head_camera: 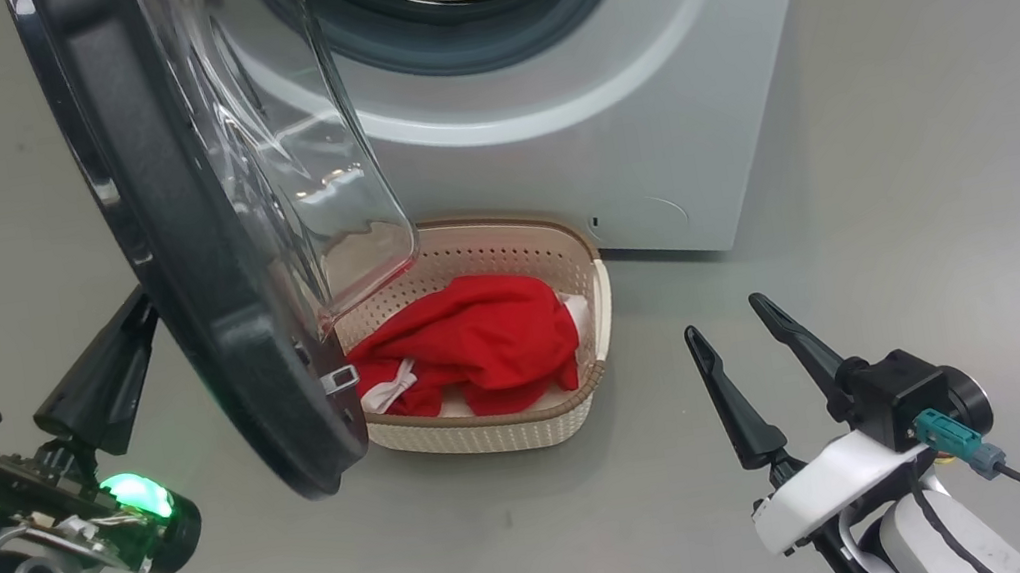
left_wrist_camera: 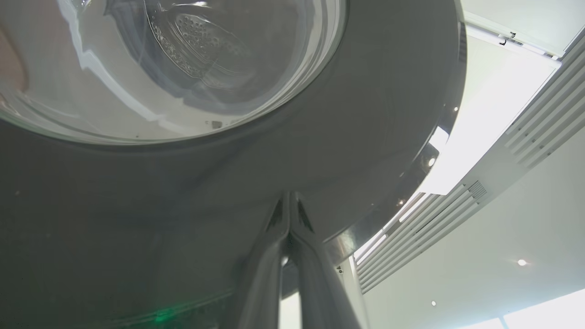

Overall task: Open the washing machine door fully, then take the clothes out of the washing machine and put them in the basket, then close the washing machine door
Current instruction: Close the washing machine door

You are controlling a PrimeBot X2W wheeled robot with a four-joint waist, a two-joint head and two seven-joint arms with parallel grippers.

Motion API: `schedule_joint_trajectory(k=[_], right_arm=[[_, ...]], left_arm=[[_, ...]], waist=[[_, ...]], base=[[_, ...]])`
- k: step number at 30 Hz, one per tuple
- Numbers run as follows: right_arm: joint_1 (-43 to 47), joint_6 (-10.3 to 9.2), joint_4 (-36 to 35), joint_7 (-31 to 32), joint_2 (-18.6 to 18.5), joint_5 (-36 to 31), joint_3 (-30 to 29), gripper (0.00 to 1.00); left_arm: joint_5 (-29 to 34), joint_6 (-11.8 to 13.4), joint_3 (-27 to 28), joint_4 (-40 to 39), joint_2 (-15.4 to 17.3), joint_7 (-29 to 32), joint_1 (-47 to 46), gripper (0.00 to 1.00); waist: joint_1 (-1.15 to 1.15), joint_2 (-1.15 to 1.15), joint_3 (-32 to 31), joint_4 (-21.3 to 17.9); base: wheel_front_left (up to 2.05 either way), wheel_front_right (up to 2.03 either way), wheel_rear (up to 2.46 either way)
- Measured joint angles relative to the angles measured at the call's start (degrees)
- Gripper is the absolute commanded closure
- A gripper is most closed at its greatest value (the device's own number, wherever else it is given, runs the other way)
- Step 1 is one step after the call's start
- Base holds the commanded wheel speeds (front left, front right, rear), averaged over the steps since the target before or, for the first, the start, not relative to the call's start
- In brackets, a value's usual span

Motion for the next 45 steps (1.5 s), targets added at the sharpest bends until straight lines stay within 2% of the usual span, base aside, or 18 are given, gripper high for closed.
schedule_joint_trajectory(k=[23, 34, 45], right_arm=[[-3.1, 0.00, -0.9, 0.0, 0.0, 0.0, -0.7, 0.00], [-3.8, -0.03, -1.8, 0.0, 0.0, 0.6, -0.7, 0.00], [-4.5, -0.26, -2.9, 0.0, 0.0, 1.6, -0.5, 0.00]], left_arm=[[-1.6, 0.0, -5.5, -2.8, -0.3, -5.0, 0.1, 1.00], [-1.5, 0.0, -5.5, -3.7, -0.3, -10.2, -2.8, 1.00], [-0.7, 0.0, -5.5, -2.4, -0.4, -15.5, -6.8, 1.00]], waist=[[0.00, 0.00, 5.0, -12.3], [0.00, 0.00, 7.4, -19.5], [0.00, 0.00, 10.1, -24.9]], base=[[0.00, 0.00, 0.00], [0.00, 0.00, 0.00], [0.00, 0.00, 0.00]])
